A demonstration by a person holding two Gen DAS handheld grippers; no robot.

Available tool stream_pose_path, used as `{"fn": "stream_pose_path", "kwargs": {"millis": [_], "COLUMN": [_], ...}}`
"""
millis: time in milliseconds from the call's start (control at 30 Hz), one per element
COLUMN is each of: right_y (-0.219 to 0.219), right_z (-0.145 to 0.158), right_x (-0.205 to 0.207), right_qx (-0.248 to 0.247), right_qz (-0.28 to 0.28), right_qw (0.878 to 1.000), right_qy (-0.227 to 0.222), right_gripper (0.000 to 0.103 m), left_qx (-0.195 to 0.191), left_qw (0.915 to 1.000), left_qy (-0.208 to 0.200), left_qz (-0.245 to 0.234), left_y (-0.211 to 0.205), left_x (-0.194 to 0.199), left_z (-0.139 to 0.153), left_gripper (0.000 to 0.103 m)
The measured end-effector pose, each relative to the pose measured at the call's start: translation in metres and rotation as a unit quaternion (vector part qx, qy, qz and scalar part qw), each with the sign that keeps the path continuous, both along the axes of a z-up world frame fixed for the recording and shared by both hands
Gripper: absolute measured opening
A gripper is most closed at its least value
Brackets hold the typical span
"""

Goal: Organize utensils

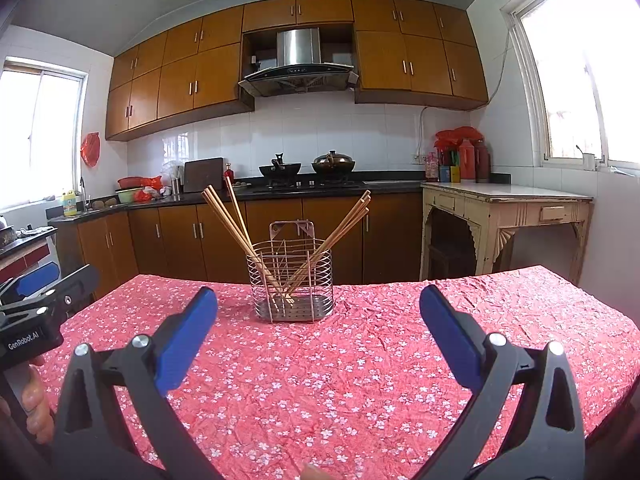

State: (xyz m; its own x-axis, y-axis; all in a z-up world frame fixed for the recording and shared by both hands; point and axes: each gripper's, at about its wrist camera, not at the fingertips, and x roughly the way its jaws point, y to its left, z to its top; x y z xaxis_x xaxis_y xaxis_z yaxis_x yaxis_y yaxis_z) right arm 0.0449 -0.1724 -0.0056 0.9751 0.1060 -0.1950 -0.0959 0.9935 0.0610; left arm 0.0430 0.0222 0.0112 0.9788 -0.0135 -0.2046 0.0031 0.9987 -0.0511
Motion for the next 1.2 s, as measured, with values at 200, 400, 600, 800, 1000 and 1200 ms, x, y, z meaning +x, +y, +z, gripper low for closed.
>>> {"fn": "stream_pose_path", "kwargs": {"millis": [200,400,600,800,1000,1200], "right_y": [0.0002,0.0002,0.0004,-0.0002,-0.0002,-0.0007], "right_z": [0.001,0.001,0.0038,0.004,0.0041,0.0034], "right_x": [-0.0006,-0.0007,-0.0016,-0.0018,-0.0013,-0.0005], "right_qx": [0.0,0.0,0.0,0.0,0.001,0.003], "right_qz": [-0.001,0.0,0.0,0.001,0.001,0.0], "right_qw": [1.0,1.0,1.0,1.0,1.0,1.0], "right_qy": [-0.002,-0.002,-0.004,-0.004,-0.003,-0.002], "right_gripper": [0.099,0.099,0.099,0.099,0.099,0.099], "left_qx": [0.0,0.0,0.0,0.0,0.001,0.001], "left_qw": [1.0,1.0,1.0,1.0,1.0,1.0], "left_qy": [0.0,0.0,0.0,0.0,0.001,0.001], "left_qz": [0.0,0.0,0.0,-0.003,-0.005,-0.005], "left_y": [-0.0009,-0.0009,-0.0008,-0.0011,-0.0012,-0.0015], "left_x": [0.0003,0.0004,0.0005,0.0001,0.0003,0.0002], "left_z": [0.0,-0.0002,-0.0001,0.0003,0.0003,0.0002], "left_gripper": [0.101,0.101,0.101,0.101,0.101,0.101]}}
